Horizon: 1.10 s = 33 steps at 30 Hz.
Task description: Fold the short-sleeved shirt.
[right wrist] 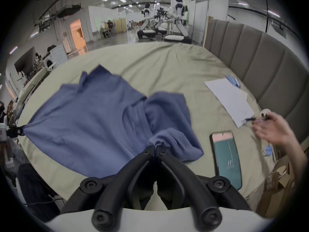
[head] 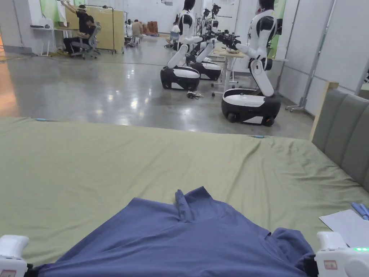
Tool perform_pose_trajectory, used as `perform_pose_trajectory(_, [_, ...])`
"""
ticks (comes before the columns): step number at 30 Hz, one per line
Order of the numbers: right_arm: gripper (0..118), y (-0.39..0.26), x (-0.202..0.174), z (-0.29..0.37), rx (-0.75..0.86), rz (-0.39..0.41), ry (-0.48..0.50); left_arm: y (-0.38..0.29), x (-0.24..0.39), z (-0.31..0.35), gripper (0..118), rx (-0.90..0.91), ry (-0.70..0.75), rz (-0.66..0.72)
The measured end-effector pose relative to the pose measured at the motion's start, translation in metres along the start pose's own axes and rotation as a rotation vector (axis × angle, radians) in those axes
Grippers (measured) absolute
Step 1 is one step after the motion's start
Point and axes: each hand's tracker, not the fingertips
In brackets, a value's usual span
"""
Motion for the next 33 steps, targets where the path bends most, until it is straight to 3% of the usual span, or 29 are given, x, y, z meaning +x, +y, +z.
perform_pose_trajectory(1, [2, -0.005, 0.002, -0.003, 0.003, -0.009, -0.002, -0.003, 0.0, -0.002, 5, -0.009, -0.002, 0.0])
perform_pose_trajectory(2, [13, -0.009, 0.005, -0.004, 0.01, -0.033, 0.002, -0.004, 0.002, -0.001, 8, -0.001, -0.005, 0.001])
perform_pose_trajectory(3, [43, -0.011, 0.007, -0.005, 0.026, -0.048, 0.008, -0.004, 0.004, 0.001, 24, 0.023, -0.027, 0.0])
perform_pose_trajectory(4, [100, -0.011, 0.006, -0.002, 0.054, -0.047, -0.002, -0.005, 0.005, 0.005, 64, 0.07, -0.032, -0.008])
perform_pose_trajectory(5, [100, -0.008, 0.007, 0.003, 0.085, -0.033, -0.01, -0.006, 0.006, 0.011, 73, 0.106, -0.008, -0.016])
perform_pose_trajectory(7, [118, 0.0, 0.008, 0.02, 0.128, -0.022, 0.036, -0.009, 0.012, 0.034, 92, 0.208, -0.004, -0.05])
perform_pose_trajectory(12, [108, 0.019, -0.032, 0.094, 0.363, 0.079, 0.054, -0.023, 0.026, 0.063, 94, 0.41, 0.087, -0.127])
perform_pose_trajectory(13, [100, 0.022, -0.042, 0.102, 0.381, 0.107, 0.057, -0.025, 0.03, 0.064, 93, 0.413, 0.105, -0.126])
perform_pose_trajectory(14, [83, 0.024, -0.054, 0.11, 0.425, 0.139, 0.043, -0.028, 0.035, 0.066, 91, 0.422, 0.134, -0.121])
perform_pose_trajectory(15, [54, 0.024, -0.067, 0.116, 0.479, 0.162, 0.032, -0.03, 0.038, 0.065, 84, 0.423, 0.129, -0.123])
perform_pose_trajectory(16, [13, 0.027, -0.077, 0.116, 0.513, 0.179, 0.027, -0.032, 0.039, 0.065, 40, 0.433, 0.127, -0.117])
perform_pose_trajectory(17, [3, 0.029, -0.09, 0.114, 0.515, 0.178, 0.007, -0.032, 0.038, 0.062, 4, 0.436, 0.128, -0.095])
perform_pose_trajectory(18, [3, 0.03, -0.102, 0.114, 0.515, 0.177, 0.026, -0.035, 0.038, 0.057, 4, 0.437, 0.206, -0.063])
perform_pose_trajectory(20, [3, 0.036, -0.122, 0.109, 0.52, 0.178, 0.098, -0.034, 0.024, 0.049, 4, 0.395, 0.112, -0.02])
perform_pose_trajectory(27, [3, 0.038, -0.194, 0.063, 0.42, 0.245, 0.163, -0.051, -0.016, 0.042, 4, 0.298, 0.158, 0.011])
perform_pose_trajectory(28, [3, 0.036, -0.2, 0.057, 0.409, 0.252, 0.164, -0.054, -0.022, 0.039, 6, 0.29, 0.156, 0.004])
perform_pose_trajectory(29, [3, 0.035, -0.206, 0.051, 0.389, 0.263, 0.168, -0.056, -0.026, 0.035, 22, 0.277, 0.145, -0.023])
perform_pose_trajectory(31, [3, 0.033, -0.214, 0.043, 0.365, 0.276, 0.174, -0.057, -0.025, 0.032, 87, 0.215, 0.117, -0.067])
perform_pose_trajectory(33, [3, 0.033, -0.219, 0.039, 0.35, 0.274, 0.181, -0.059, -0.026, 0.017, 93, 0.195, 0.112, -0.147])
